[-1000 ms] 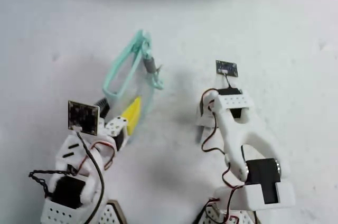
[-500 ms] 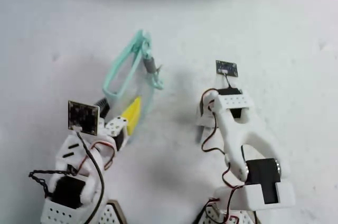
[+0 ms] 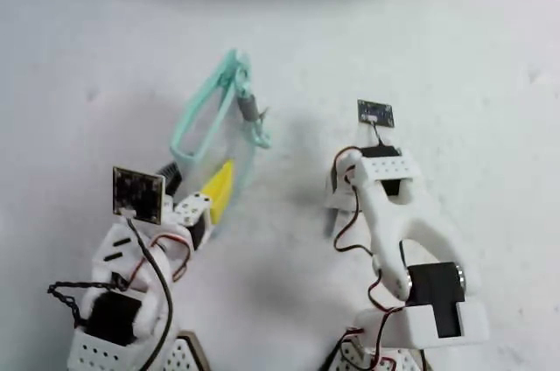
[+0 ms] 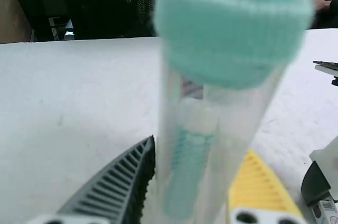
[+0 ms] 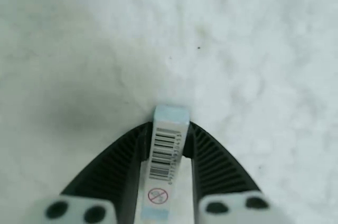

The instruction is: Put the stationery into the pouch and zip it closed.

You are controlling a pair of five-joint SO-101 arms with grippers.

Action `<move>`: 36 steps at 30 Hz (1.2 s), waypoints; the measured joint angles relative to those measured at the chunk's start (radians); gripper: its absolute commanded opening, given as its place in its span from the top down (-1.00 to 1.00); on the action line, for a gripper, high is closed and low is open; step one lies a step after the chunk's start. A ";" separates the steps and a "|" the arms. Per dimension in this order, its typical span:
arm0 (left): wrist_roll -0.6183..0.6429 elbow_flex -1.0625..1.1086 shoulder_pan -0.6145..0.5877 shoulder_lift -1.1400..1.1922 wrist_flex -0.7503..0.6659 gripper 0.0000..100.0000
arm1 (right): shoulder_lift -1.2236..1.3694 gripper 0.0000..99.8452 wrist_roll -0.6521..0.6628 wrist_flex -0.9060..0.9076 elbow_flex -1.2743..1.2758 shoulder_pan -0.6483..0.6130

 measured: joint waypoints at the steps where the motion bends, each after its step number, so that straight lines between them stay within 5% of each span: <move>1: 0.000 0.000 0.000 0.000 0.000 0.55 | 0.000 0.97 0.000 0.000 0.000 0.000; 19: 0.000 0.000 0.000 0.000 0.000 0.55 | -0.023 0.97 0.000 0.046 -0.055 0.005; 29: 0.000 0.000 0.000 0.000 0.000 0.55 | -0.341 0.97 0.000 0.255 -0.318 -0.003; 36: 0.000 0.000 0.000 0.000 0.000 0.55 | -0.637 0.97 -0.002 0.232 -0.488 -0.140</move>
